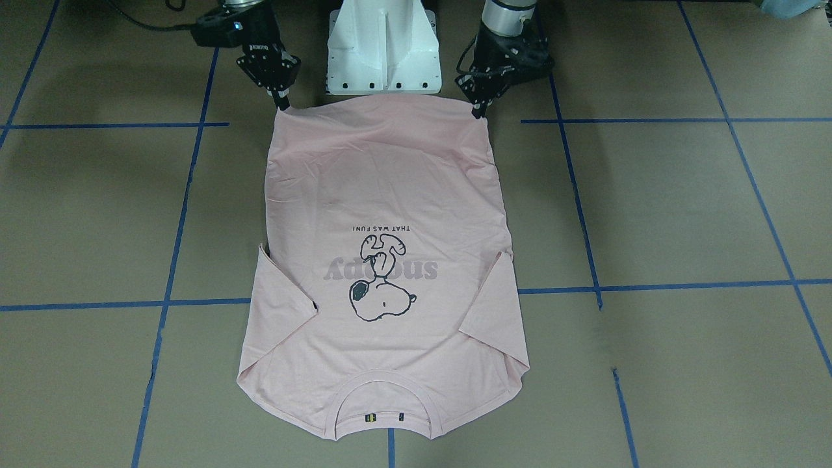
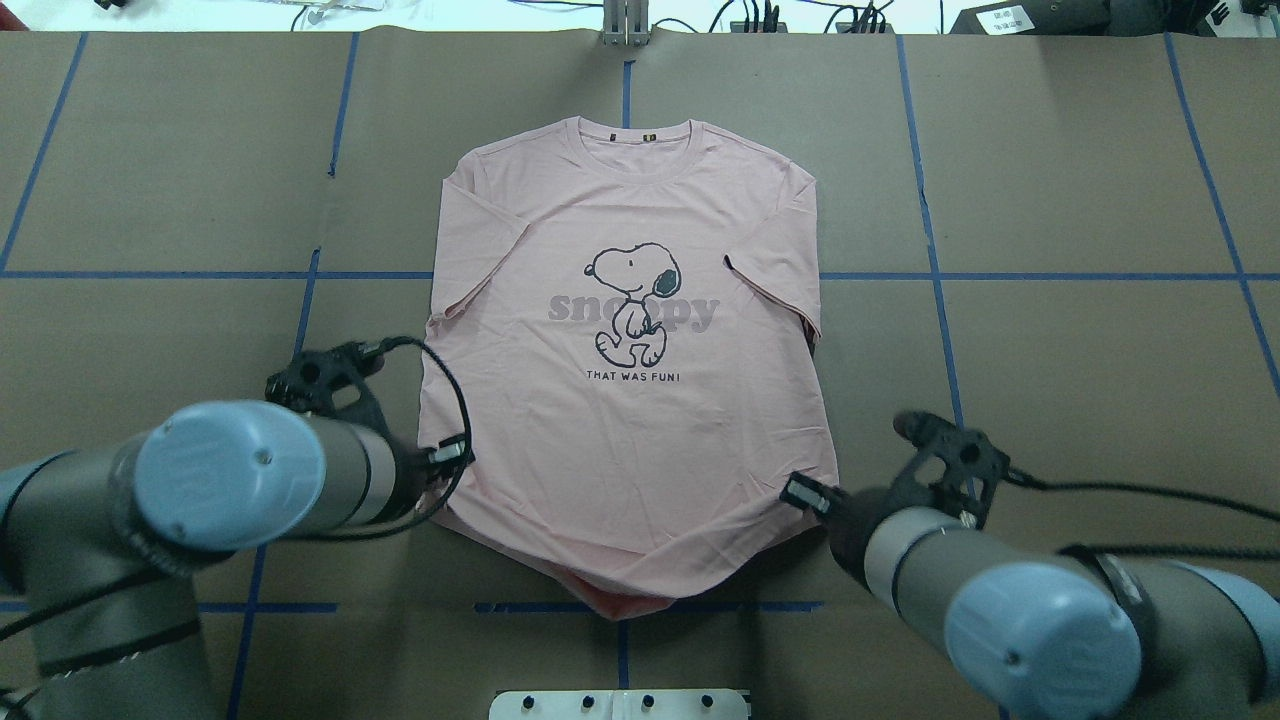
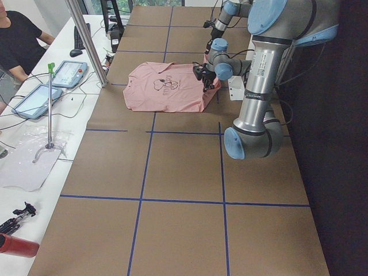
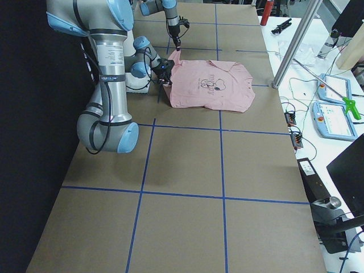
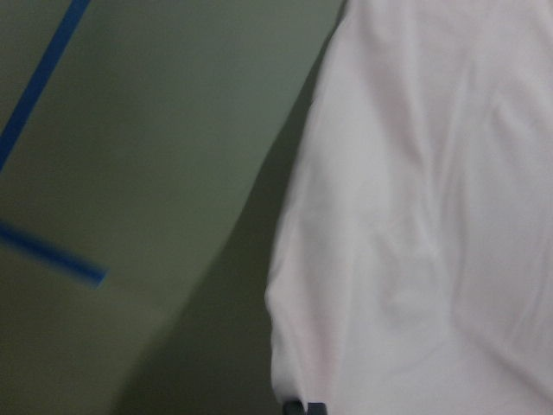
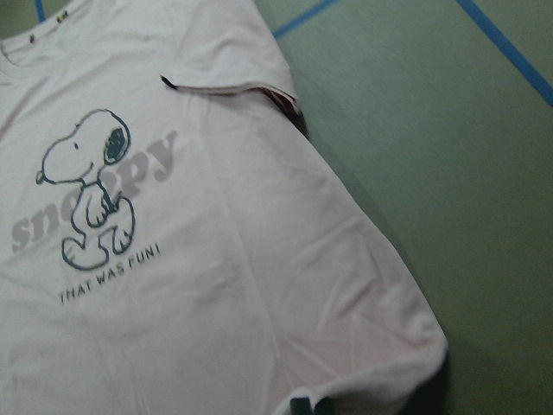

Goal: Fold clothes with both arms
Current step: 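Lift both hem corners and fold them toward the collar with both grippers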

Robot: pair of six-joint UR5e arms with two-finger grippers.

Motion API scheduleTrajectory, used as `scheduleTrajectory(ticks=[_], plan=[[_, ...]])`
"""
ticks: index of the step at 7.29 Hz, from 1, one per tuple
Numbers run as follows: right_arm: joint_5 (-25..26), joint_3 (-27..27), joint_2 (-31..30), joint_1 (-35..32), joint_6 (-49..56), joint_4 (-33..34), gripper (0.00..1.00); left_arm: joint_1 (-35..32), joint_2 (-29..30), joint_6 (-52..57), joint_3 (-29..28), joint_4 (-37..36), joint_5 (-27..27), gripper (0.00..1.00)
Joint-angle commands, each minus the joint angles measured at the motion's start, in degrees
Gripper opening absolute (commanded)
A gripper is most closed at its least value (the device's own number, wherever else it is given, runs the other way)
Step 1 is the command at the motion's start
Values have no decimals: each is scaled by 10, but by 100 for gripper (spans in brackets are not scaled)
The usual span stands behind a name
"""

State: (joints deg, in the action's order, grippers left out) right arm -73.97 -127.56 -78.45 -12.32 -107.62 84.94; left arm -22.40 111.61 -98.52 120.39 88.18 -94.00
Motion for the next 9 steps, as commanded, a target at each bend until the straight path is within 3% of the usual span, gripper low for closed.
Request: scheduleTrajectory(ticks=[1,2,4,6,8,9], plan=[[-101,164,141,-180,140,5,0,-103,62,99,-135,45,15,0],[-105,233,169,-230,195,1,0,-128,68,111,-184,99,35,0],[-126,336,230,-291,259,0,0,-190,146,156,-271,124,50,0],[-127,442,304,-320,294,-2,0,-200,180,175,-342,172,115,0],[-129,537,342,-327,297,-54,0,-217,207,197,-406,205,119,0],[-128,566,346,-327,297,-70,0,-217,222,199,-492,302,119,0]])
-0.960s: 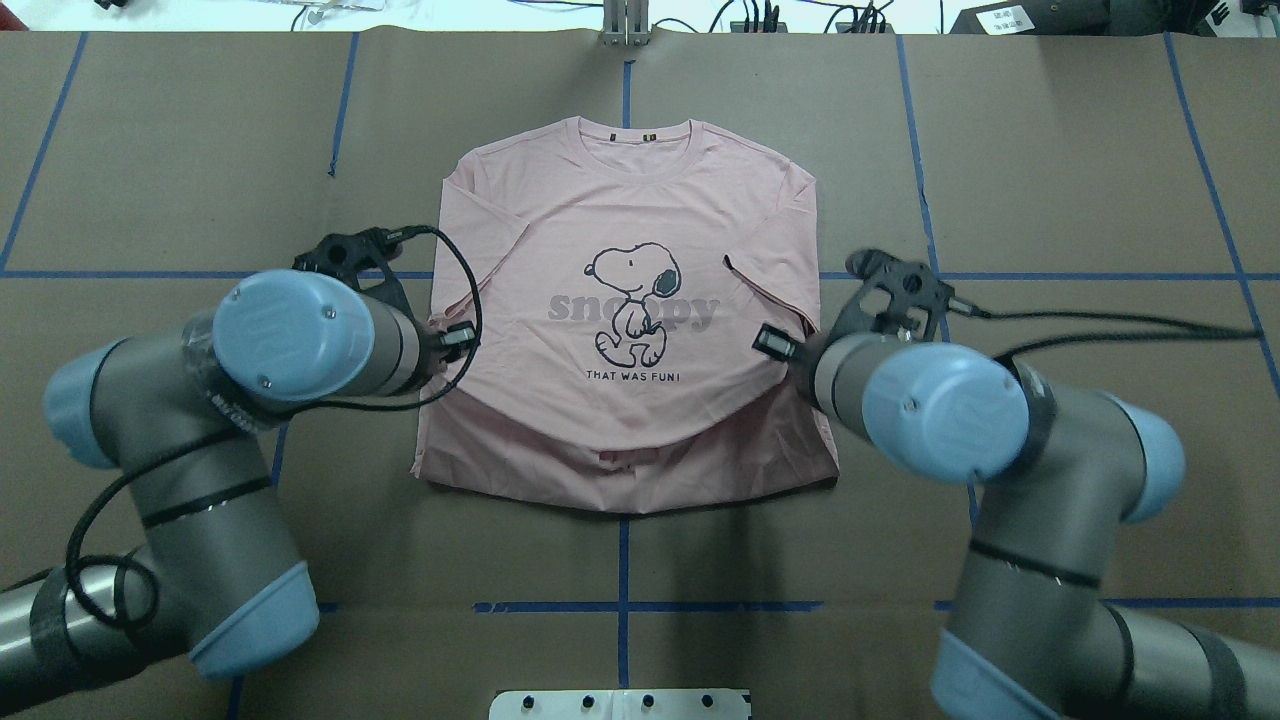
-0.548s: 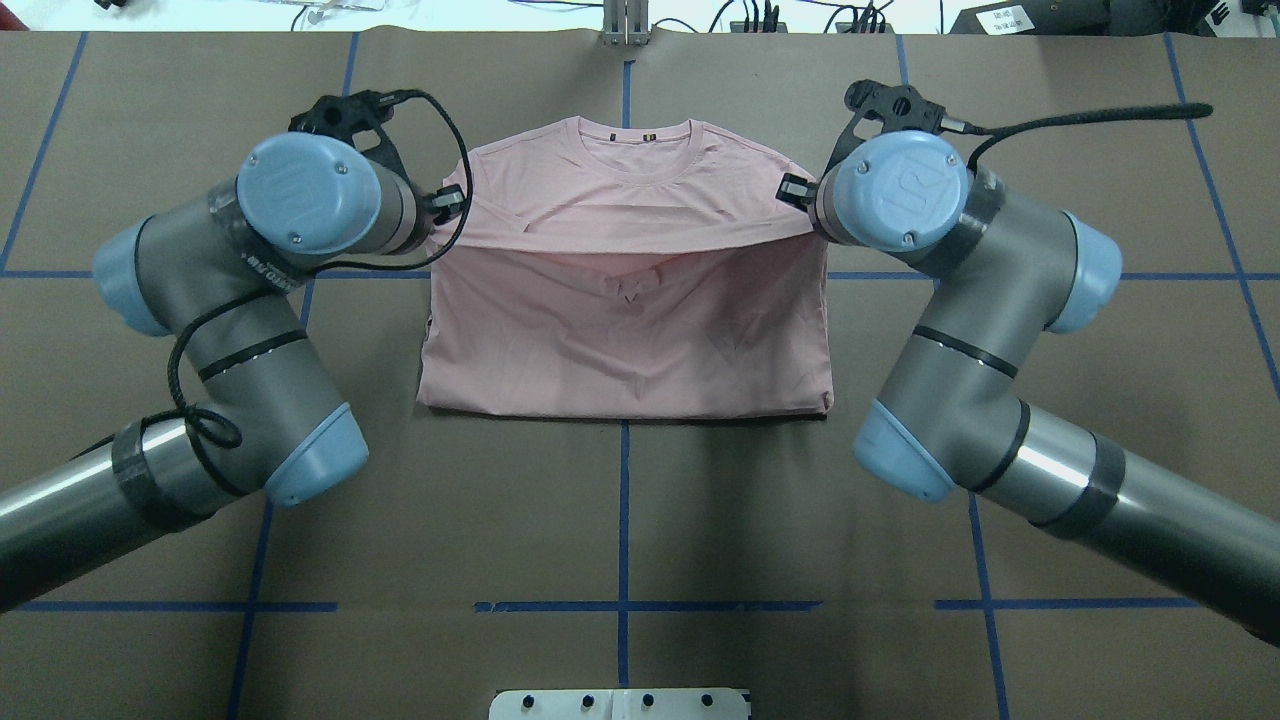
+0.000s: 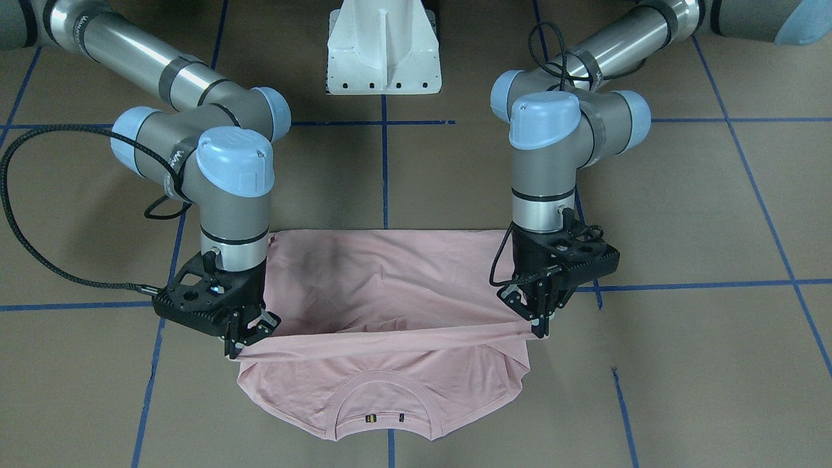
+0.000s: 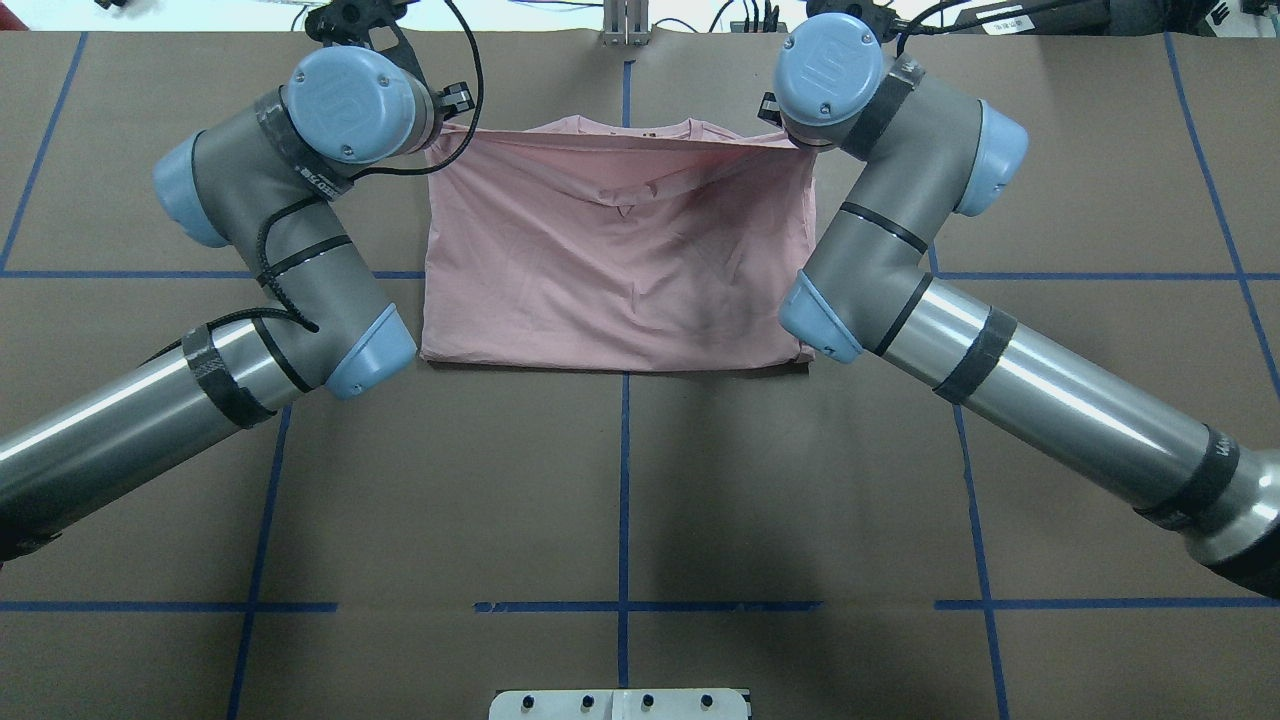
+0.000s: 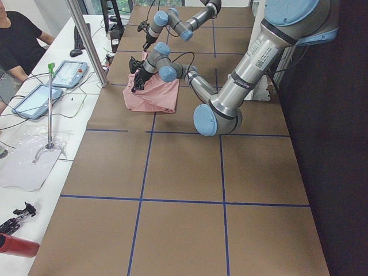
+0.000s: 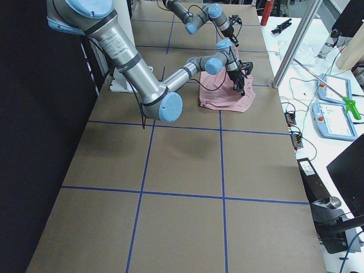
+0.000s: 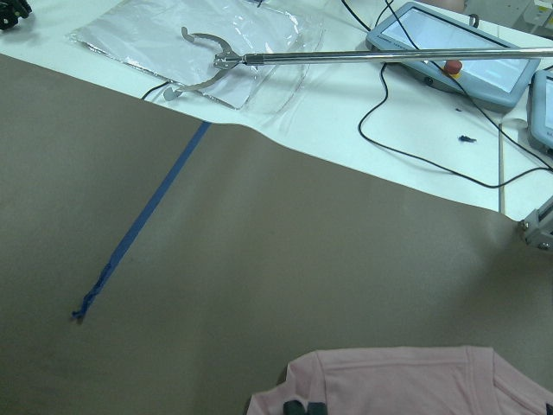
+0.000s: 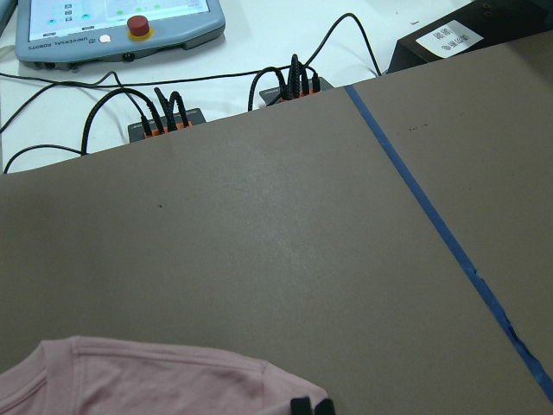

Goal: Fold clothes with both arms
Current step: 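Lay the hem down at the collar and release with both grippers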

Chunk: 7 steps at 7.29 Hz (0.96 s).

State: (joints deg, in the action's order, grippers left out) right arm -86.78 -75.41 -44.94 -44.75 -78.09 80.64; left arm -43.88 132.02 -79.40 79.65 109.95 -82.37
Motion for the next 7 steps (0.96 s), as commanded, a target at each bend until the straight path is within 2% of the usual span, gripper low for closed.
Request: scheduleTrajectory(ticks=[1,2,3,4,5,6,7], plan=[[-1,59,13,0,1,-34,0,-2,29,6,-119,110,1,0],[0,90,14,2,1,-64,0,-2,34,18,-135,112,0,0],[0,124,14,7,0,-117,27,-2,34,26,-139,124,-1,26],[0,132,20,12,0,-130,40,-2,35,26,-138,126,-2,43],[0,133,24,14,0,-131,51,-2,35,24,-137,134,-2,46],[0,128,25,11,-1,-136,56,-4,29,23,-136,168,-3,47],[-30,93,17,-3,-1,-137,57,-8,27,22,-128,189,-11,47]])
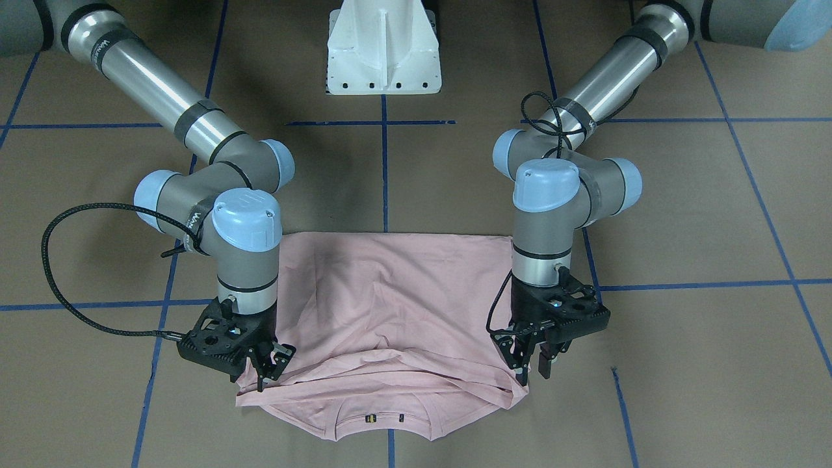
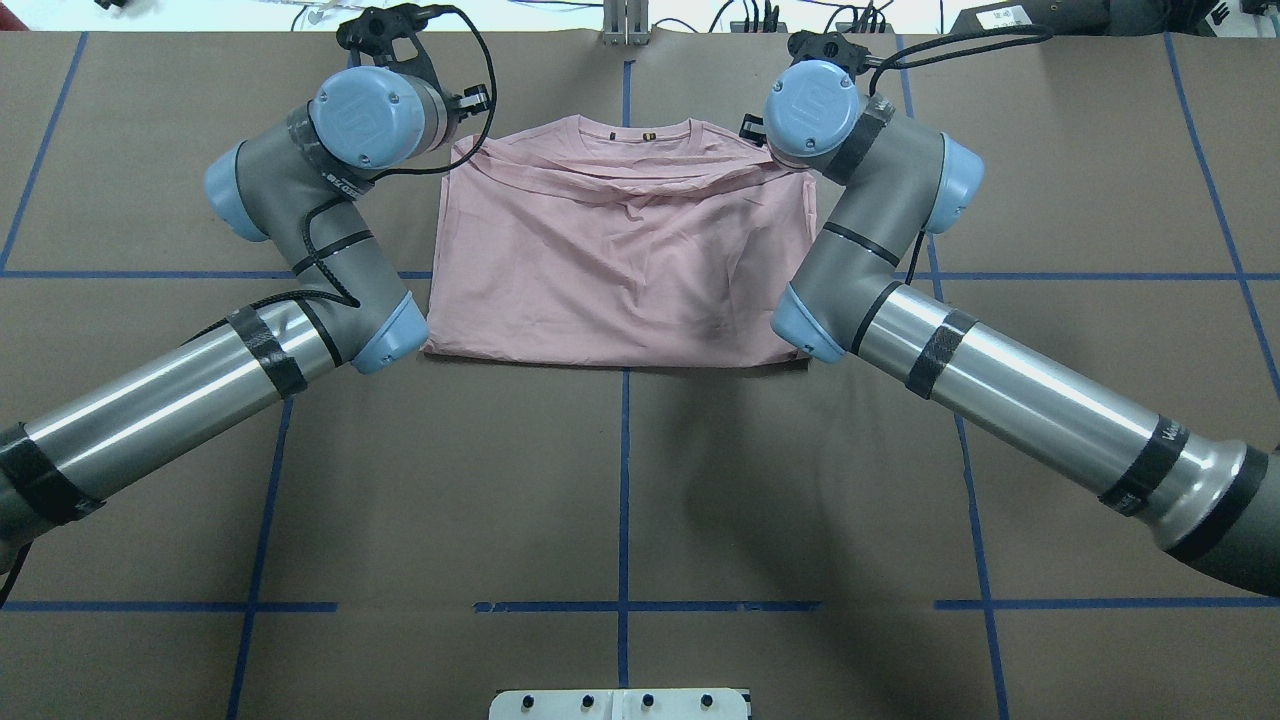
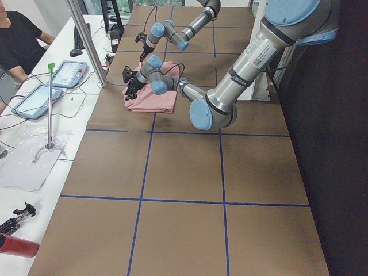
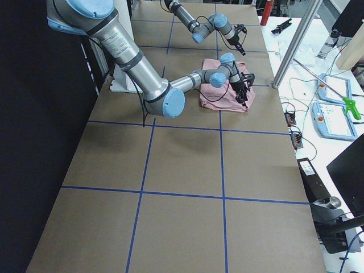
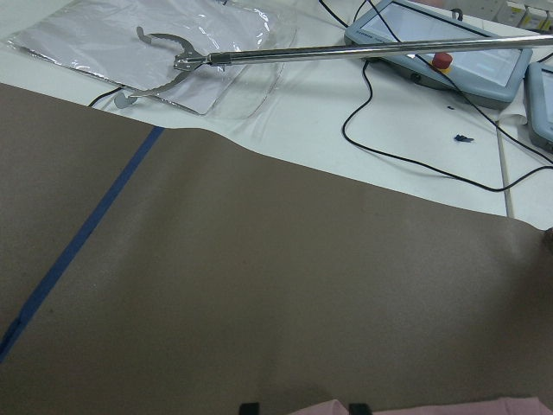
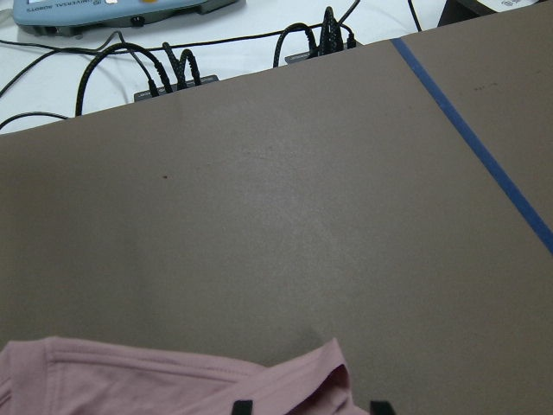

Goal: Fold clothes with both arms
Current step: 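Lay the hem down at the collar and release with both grippers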

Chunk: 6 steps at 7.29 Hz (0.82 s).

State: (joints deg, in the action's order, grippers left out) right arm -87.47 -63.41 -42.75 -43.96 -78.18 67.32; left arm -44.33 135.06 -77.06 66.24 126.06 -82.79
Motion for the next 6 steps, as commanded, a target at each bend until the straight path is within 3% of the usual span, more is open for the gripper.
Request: scheduleTrajectory(ticks=[1,2,4,6], plan=[[-89,-97,-50,-12,-4,-5,67,-5,-30,-4,43,30,-54,47],[-97,-201,-123,4,-12,3,75,-8,-82,-3,110,30,-74,48],[-95,-340,-251,69,-124,3,77,-10,-98,-4,139,31,-74,48],[-86,-379,-297,121,-184,2,78,-9,-102,-8,144,31,-73,49]])
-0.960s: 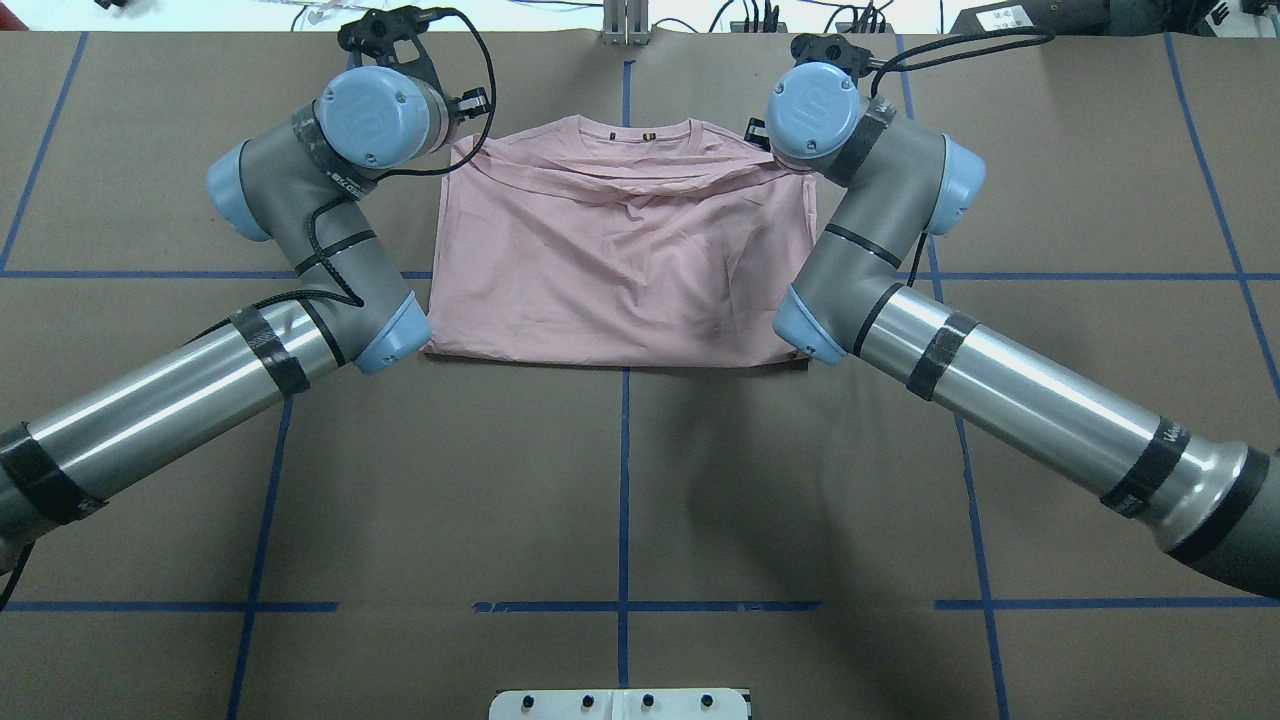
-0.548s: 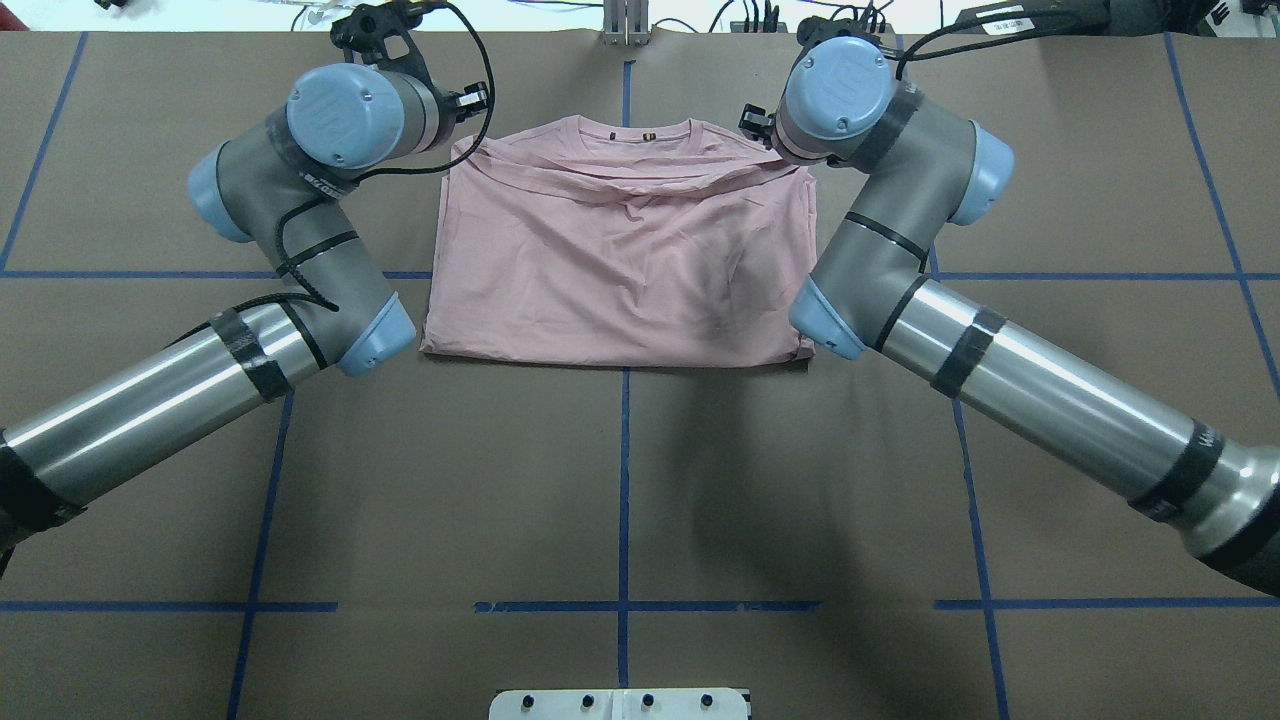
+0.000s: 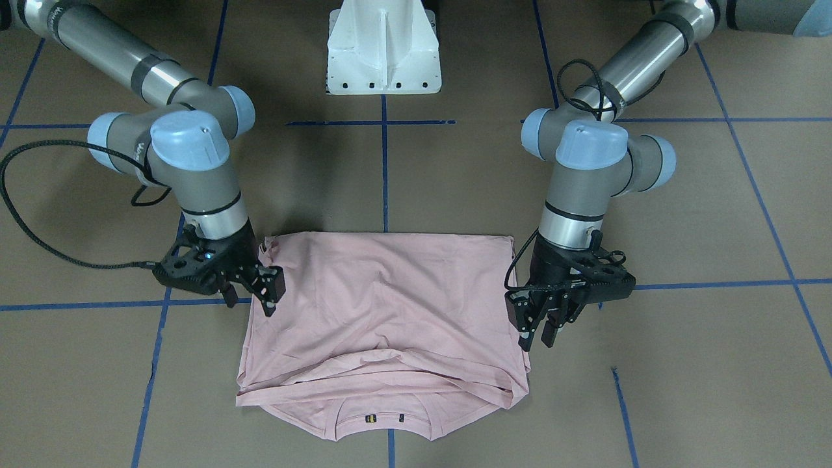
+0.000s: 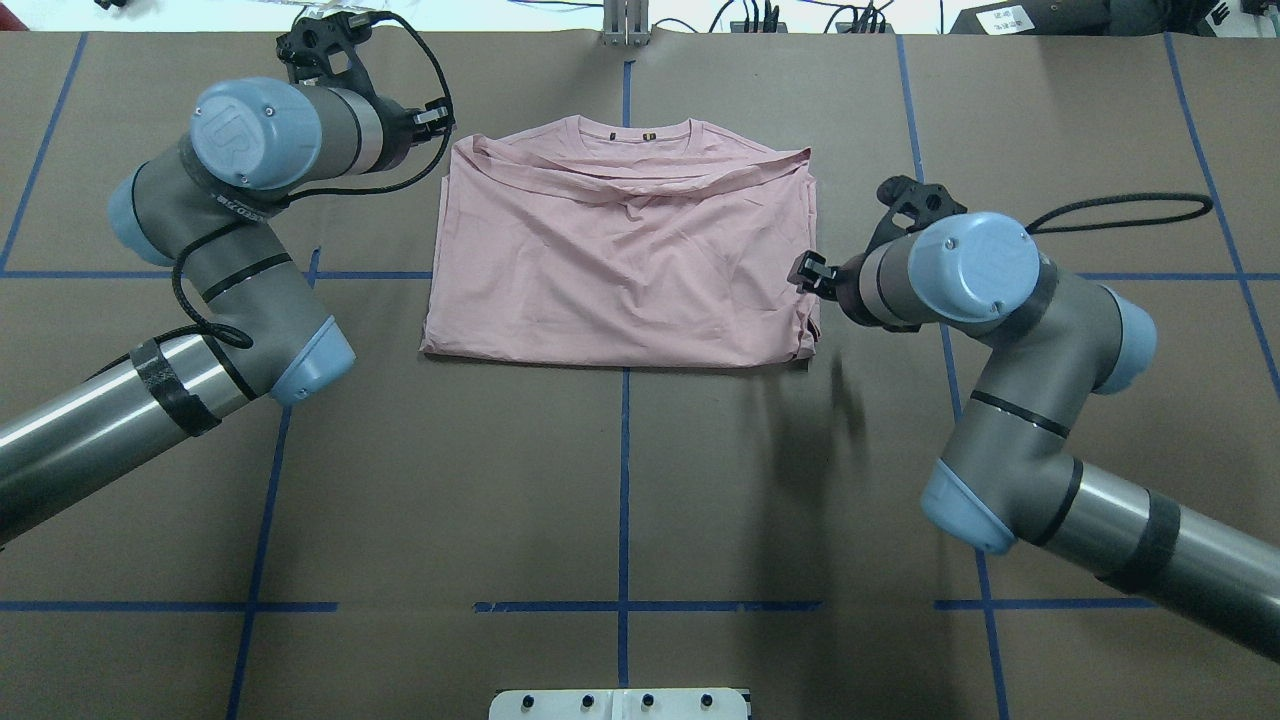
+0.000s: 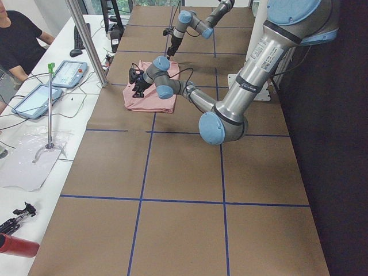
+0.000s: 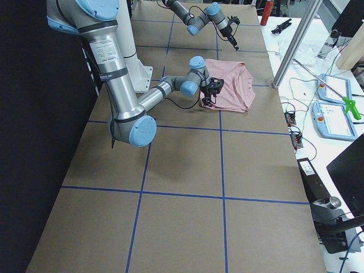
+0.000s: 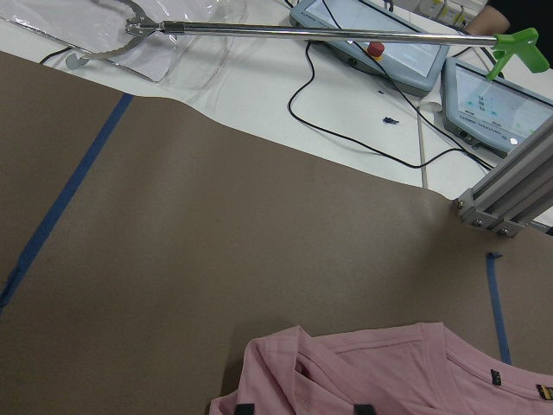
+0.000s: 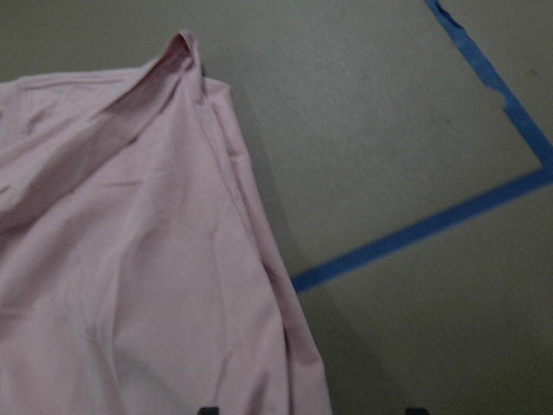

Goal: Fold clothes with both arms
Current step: 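Lay the hem down at the collar and release with both grippers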

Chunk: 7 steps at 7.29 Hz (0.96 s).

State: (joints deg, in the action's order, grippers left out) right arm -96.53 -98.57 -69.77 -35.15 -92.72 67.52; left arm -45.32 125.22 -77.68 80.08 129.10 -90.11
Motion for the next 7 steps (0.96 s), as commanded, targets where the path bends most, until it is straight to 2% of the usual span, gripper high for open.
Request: scheduleTrajectory(ticks=[1,5,6,7], plan=[[20,-20,-24,54,-41,1,77,1,-4,-2,6,0,0,50],[49,3,-2,47,-32,2,61,1,-6,-2,9,-1,1,50],[54,13,9,46,-32,2,53,1,-6,-3,9,-1,1,50],[53,15,9,46,-32,2,23,1,-5,-3,14,-1,1,50]])
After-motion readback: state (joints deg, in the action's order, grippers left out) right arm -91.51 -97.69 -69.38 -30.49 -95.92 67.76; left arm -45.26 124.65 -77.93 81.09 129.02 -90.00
